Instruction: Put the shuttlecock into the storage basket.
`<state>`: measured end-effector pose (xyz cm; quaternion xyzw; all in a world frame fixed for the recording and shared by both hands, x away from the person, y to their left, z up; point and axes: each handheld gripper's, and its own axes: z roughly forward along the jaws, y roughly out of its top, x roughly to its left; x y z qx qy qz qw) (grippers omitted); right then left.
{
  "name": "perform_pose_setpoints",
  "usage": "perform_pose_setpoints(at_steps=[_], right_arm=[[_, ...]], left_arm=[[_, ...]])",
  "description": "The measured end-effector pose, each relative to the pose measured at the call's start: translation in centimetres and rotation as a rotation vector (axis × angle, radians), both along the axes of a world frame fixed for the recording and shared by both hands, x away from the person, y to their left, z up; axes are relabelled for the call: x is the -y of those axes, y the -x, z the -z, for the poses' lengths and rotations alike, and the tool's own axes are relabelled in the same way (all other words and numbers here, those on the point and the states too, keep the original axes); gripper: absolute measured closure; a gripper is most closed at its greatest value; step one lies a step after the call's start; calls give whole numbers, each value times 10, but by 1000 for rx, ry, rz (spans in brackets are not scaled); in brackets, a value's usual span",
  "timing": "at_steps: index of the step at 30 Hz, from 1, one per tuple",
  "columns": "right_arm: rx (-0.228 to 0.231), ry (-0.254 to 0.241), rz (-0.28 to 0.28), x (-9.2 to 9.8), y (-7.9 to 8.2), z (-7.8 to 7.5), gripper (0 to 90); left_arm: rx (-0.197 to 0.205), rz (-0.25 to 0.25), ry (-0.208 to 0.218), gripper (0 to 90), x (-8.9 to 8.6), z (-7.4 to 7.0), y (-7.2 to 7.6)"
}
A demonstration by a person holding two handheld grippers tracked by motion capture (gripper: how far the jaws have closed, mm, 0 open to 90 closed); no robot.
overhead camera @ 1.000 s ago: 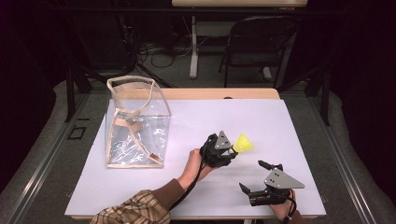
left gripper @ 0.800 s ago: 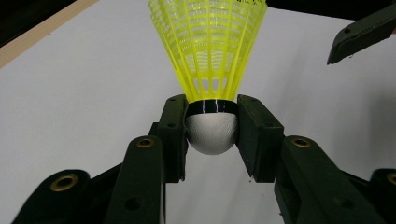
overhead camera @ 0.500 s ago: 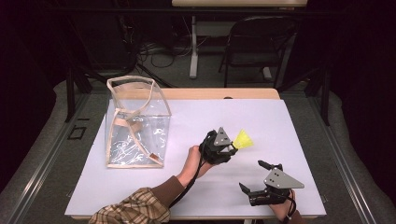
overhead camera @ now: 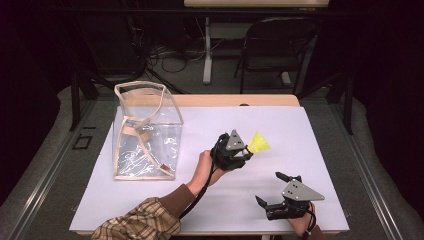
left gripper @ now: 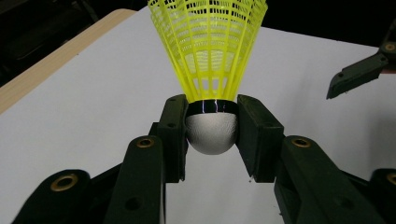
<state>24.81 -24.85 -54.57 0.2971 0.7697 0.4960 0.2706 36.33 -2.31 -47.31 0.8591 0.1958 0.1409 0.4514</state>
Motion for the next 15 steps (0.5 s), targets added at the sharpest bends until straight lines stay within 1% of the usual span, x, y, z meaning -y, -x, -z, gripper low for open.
perform_pose_setpoints(at_steps=[1,3,5,7,9,12,15], right_arm=[[-2,4,4,-1,0,0,0],[-3,5,6,-1,0,0,0],[2,4,1,0,0,0,0],[6,2,-5,0,1,-1,0],[5,2,-5,0,1,-1,0],[1,-1,-2,0,0,0,0],[-3,-3,-5,0,1,-1,0]], left_arm=[[7,-4,5,646,-1,-1,-1],[-2,-8,13,646,-2,0,-3],[-12,-12,11,646,-2,3,-4],[-6,-12,8,646,-1,3,-4],[-11,-10,8,646,0,3,-4],[0,-12,7,646,0,-1,-4],[14,-18,-4,646,-2,-4,-6]])
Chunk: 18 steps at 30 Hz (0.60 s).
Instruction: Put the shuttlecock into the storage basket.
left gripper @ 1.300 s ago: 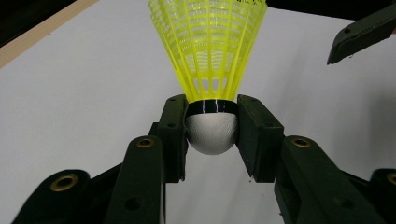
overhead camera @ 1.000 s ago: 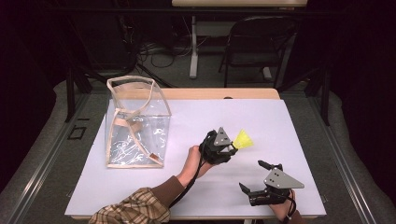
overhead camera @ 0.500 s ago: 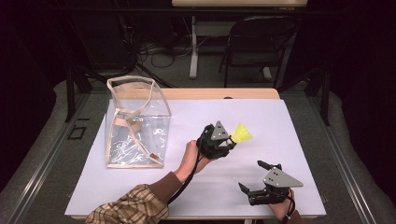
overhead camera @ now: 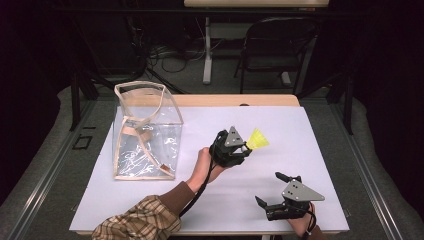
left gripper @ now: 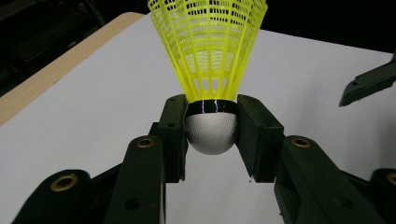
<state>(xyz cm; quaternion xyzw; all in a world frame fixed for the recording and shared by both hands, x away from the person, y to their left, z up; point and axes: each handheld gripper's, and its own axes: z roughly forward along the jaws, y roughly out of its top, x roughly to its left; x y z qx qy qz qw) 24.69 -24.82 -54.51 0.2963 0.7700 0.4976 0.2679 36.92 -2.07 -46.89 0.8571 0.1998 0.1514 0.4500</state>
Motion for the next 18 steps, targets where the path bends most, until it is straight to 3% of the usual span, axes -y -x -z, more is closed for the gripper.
perform_pose_setpoints(at_steps=[18], right_arm=[[6,4,-6,-1,1,-1,0]], left_arm=[[15,-39,19,646,-11,-9,-10]])
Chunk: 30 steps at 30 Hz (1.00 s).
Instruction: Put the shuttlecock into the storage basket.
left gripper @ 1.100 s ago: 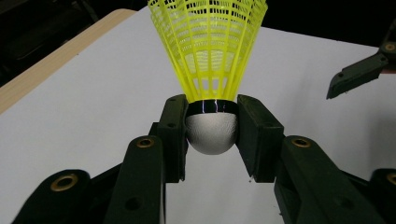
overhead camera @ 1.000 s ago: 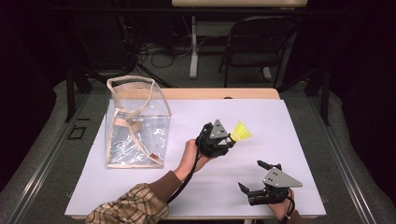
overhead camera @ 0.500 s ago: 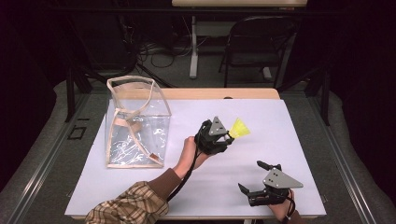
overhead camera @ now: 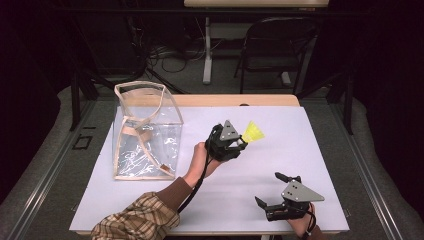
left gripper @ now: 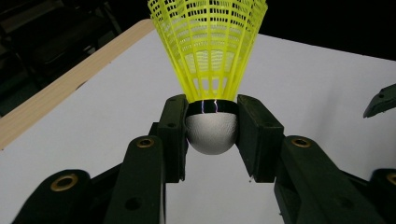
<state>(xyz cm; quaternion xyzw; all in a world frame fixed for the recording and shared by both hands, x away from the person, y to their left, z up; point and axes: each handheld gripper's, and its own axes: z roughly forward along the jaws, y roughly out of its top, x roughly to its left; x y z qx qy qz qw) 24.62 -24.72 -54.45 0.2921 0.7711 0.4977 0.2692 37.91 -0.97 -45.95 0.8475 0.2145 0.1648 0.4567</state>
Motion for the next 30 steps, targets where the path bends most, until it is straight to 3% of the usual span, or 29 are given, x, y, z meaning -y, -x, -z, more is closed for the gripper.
perform_pose_setpoints(at_steps=[30], right_arm=[[-1,5,5,0,-1,1,0]], left_arm=[[19,-53,20,646,-23,-8,-11]])
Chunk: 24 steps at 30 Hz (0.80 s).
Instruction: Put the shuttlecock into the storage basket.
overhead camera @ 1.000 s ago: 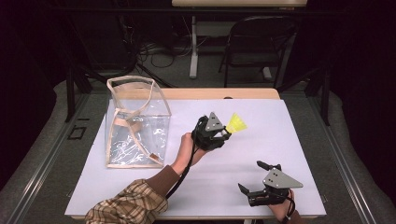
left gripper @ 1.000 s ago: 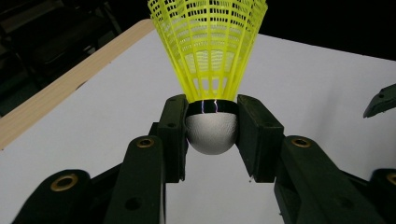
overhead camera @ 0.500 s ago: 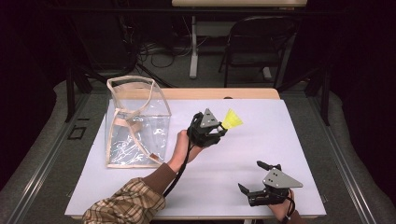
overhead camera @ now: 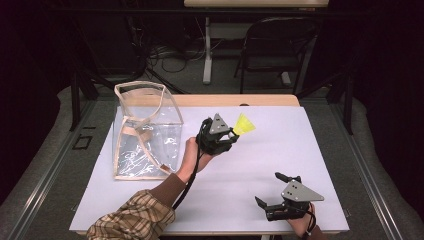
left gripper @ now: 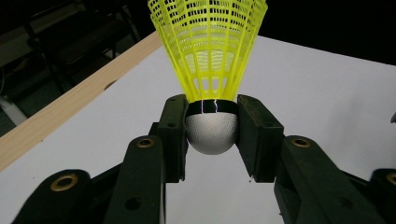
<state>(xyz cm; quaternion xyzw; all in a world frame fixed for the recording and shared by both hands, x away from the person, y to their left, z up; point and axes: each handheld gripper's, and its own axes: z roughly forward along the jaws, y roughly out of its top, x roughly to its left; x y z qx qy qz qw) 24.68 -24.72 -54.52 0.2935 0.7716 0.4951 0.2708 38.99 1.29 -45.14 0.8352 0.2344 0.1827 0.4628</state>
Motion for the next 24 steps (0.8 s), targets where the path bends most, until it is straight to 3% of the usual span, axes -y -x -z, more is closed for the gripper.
perform_pose_setpoints(at_steps=[3,9,24], right_arm=[[-2,-1,-1,0,0,0,0],[-13,-3,2,0,-2,2,0],[-6,1,-2,-1,-1,1,0]], left_arm=[[-3,-8,7,646,-3,0,-2],[5,-12,-19,646,-7,-4,-6],[18,-50,2,646,-19,-9,-11]])
